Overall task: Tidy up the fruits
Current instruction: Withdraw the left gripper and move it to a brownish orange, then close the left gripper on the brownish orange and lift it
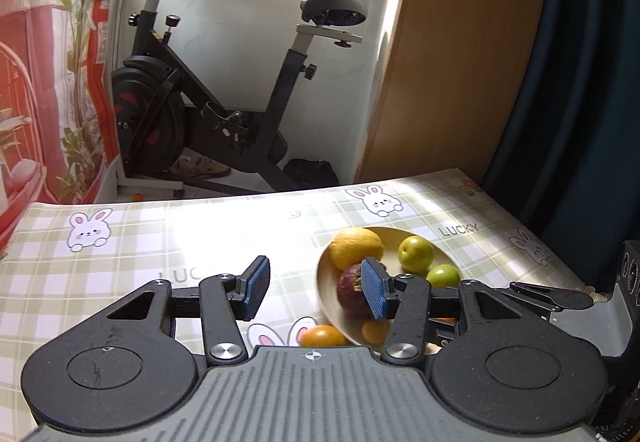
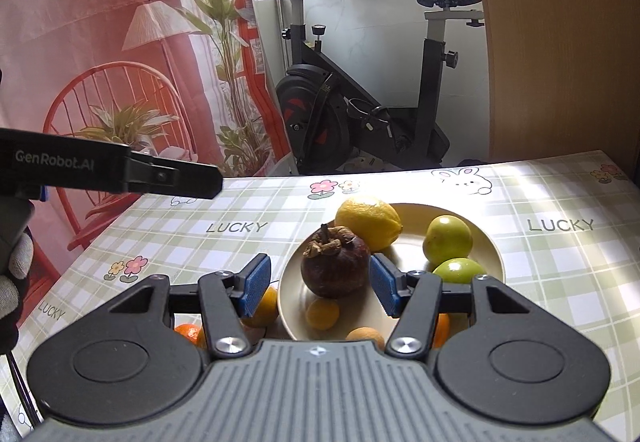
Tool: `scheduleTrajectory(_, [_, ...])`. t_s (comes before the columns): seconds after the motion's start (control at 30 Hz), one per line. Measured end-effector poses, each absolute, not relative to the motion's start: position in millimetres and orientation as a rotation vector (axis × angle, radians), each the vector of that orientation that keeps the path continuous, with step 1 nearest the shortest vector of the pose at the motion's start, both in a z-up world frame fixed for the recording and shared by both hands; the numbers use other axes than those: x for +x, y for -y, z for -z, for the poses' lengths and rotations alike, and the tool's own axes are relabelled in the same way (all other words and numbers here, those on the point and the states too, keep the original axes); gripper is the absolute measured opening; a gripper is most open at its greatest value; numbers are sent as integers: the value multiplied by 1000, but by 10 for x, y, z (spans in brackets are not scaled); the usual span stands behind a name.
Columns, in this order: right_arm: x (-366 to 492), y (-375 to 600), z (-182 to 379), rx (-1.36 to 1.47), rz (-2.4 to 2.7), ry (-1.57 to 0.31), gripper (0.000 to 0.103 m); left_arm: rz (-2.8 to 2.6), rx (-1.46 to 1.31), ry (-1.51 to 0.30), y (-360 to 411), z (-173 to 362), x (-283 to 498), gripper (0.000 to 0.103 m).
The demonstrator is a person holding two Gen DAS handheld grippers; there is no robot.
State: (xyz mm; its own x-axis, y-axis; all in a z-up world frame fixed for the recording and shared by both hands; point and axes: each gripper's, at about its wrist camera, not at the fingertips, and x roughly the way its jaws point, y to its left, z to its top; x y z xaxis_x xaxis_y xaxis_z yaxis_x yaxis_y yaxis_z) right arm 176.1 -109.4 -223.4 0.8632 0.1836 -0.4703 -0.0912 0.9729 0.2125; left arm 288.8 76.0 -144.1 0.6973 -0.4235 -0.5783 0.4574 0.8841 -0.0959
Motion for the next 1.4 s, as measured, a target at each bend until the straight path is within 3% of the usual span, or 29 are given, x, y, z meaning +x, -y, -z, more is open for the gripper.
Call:
scheduleTrajectory(0.53, [1840,665,2400,96,-255,-592,58,437,-14,-673,-1235,1637,2885,52])
scheduleTrajectory(0.83, [1913,442,2611,19,-334,-663,52,513,-21,-757,-1076,1918,2886,52])
scheduleTrajectory(1.4, [2049,389,2906,13,-380,-726,50,603,33,-902,-681,2378,2922,51])
